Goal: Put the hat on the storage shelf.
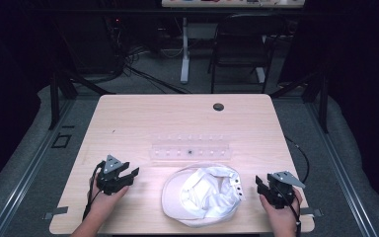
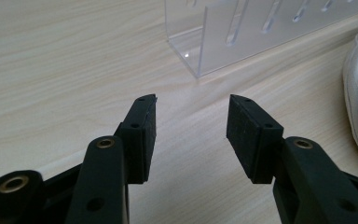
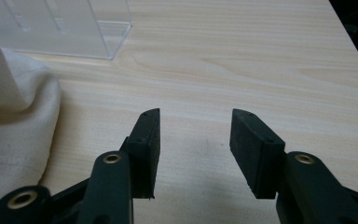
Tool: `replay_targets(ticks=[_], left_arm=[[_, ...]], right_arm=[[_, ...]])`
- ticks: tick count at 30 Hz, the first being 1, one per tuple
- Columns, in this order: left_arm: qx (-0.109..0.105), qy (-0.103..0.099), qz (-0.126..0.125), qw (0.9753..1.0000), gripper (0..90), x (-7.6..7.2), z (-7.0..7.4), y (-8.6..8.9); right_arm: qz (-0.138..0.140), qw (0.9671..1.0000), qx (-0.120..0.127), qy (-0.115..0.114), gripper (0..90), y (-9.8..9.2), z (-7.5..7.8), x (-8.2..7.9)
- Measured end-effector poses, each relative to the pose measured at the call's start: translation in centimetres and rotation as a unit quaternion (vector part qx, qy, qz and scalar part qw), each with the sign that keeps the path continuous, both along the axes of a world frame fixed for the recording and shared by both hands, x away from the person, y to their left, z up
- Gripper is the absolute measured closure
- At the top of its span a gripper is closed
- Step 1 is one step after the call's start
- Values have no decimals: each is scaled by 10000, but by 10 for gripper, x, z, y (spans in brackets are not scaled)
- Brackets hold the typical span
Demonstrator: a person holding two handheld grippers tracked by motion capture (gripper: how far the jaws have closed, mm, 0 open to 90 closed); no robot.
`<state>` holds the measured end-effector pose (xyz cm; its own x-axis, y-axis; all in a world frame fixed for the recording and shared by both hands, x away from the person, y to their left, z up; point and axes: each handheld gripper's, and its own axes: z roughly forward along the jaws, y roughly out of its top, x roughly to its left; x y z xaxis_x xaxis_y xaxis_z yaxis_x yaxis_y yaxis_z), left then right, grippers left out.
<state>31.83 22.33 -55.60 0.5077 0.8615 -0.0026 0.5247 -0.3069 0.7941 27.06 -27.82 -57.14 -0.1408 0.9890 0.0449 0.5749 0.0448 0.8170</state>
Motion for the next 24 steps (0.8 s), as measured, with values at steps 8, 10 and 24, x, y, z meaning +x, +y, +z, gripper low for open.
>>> replay_targets(ticks=[8, 10, 24], left_arm=[[-34, 30, -23, 10000, 513, 1, -2, -1], [-100, 53, -19, 9999, 513, 2, -2, 0], [-257, 205, 56, 9994, 533, 7, 0, 1]], right_arm=[[90, 9988, -37, 487, 528, 2, 8, 1], [152, 9983, -68, 559, 526, 3, 9, 3], [571, 9898, -546, 1185, 551, 9, 33, 13]])
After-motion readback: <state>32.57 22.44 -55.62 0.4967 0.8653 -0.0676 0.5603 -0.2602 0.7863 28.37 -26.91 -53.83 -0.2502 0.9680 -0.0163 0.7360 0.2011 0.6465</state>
